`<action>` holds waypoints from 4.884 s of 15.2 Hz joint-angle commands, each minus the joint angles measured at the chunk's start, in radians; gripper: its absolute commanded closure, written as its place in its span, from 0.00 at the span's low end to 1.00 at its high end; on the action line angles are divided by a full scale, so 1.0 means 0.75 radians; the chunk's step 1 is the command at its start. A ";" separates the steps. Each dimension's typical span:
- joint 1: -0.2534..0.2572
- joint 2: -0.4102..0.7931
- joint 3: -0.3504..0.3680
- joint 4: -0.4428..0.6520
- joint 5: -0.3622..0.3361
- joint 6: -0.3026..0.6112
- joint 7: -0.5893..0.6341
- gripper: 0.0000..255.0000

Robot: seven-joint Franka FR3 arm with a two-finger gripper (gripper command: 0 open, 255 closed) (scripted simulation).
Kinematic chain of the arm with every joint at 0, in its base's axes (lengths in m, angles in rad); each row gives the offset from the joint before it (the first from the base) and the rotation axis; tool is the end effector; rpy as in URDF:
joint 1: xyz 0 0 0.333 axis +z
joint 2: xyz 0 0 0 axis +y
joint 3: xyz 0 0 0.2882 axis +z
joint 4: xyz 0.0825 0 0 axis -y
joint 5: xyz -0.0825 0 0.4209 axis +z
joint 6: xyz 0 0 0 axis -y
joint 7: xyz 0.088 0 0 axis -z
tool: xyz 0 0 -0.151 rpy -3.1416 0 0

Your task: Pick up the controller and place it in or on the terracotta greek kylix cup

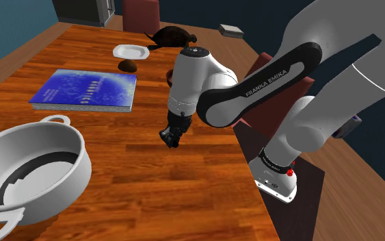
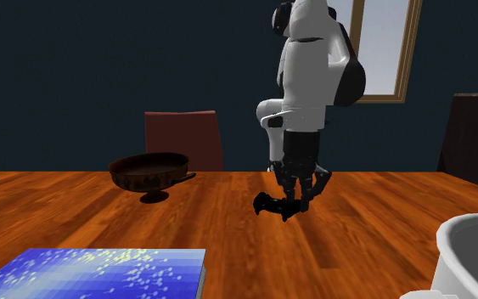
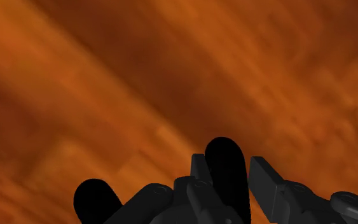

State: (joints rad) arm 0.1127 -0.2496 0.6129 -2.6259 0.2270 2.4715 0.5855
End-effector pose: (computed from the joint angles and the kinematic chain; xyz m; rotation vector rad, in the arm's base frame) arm 0.3535 0.2913 0.2248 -3.0992 0.0693 -0.0749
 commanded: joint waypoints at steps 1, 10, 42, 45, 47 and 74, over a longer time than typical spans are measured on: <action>0.000 0.000 0.000 0.000 0.000 0.000 0.000 1.00; 0.008 -0.034 -0.012 0.013 0.014 -0.046 -0.012 1.00; 0.025 -0.328 -0.188 0.347 0.024 -0.668 -0.093 1.00; -0.015 -0.316 -0.262 0.341 -0.008 -0.664 -0.189 1.00; -0.044 -0.300 -0.308 0.345 -0.031 -0.660 -0.251 1.00; -0.301 0.127 -0.660 0.552 -0.214 -0.486 -0.759 1.00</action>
State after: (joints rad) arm -0.1123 -0.1571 0.1187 -2.2011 0.0667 2.0927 0.0183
